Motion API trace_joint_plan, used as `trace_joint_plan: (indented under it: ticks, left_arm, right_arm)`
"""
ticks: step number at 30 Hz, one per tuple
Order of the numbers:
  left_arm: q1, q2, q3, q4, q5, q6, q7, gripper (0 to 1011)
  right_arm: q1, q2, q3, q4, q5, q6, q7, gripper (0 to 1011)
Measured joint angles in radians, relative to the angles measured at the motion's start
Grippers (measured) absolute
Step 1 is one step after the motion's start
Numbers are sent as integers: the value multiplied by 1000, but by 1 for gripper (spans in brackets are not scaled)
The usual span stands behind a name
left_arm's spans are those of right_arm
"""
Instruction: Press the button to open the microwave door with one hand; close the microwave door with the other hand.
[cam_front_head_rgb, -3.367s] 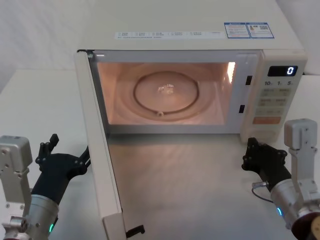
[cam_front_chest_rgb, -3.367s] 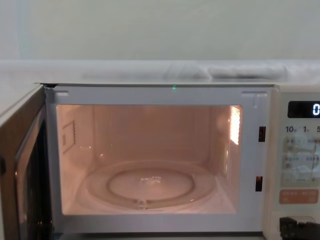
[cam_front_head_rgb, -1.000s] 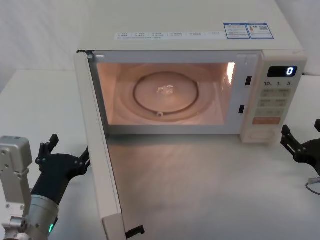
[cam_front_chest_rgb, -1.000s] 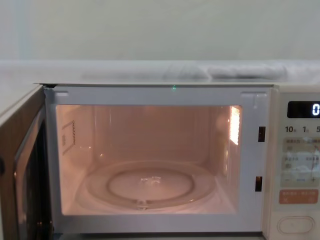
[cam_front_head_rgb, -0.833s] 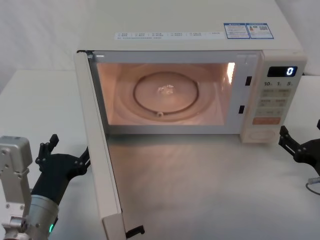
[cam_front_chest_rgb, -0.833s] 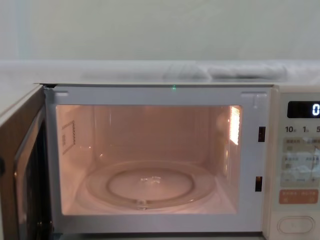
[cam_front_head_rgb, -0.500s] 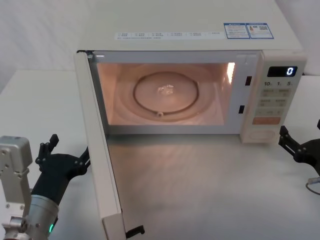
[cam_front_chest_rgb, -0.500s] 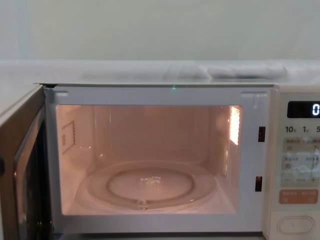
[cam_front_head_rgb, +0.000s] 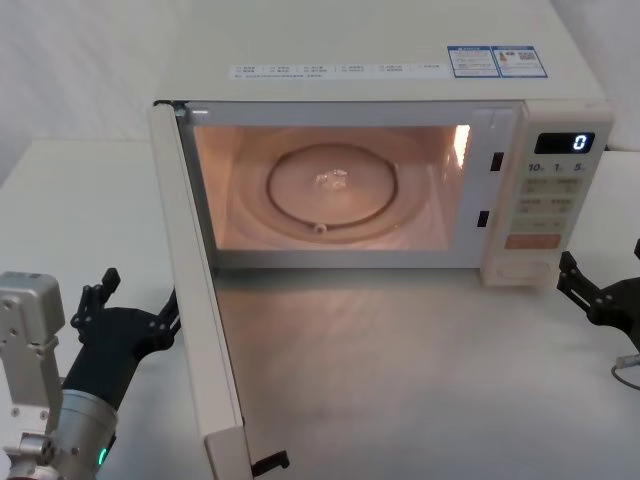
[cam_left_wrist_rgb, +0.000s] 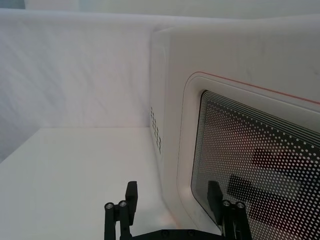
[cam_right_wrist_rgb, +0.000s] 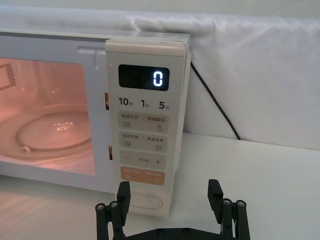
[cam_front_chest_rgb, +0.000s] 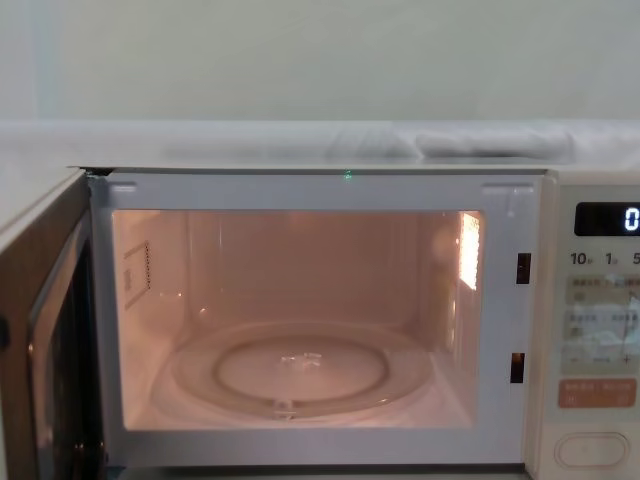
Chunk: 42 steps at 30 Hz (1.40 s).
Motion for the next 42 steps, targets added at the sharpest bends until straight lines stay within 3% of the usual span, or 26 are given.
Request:
trace_joint_plan:
  ticks: [13, 29, 42]
  left_arm:
    - [0, 0, 0, 0, 0, 0, 0, 573]
    - [0, 0, 0, 0, 0, 0, 0, 27]
    - [0, 0, 0, 0, 0, 0, 0, 0]
  right_arm:
    - [0, 0, 0, 0, 0, 0, 0, 1002]
    - [0, 0, 0, 0, 0, 0, 0, 1002]
    - [0, 0, 0, 0, 0, 0, 0, 1002]
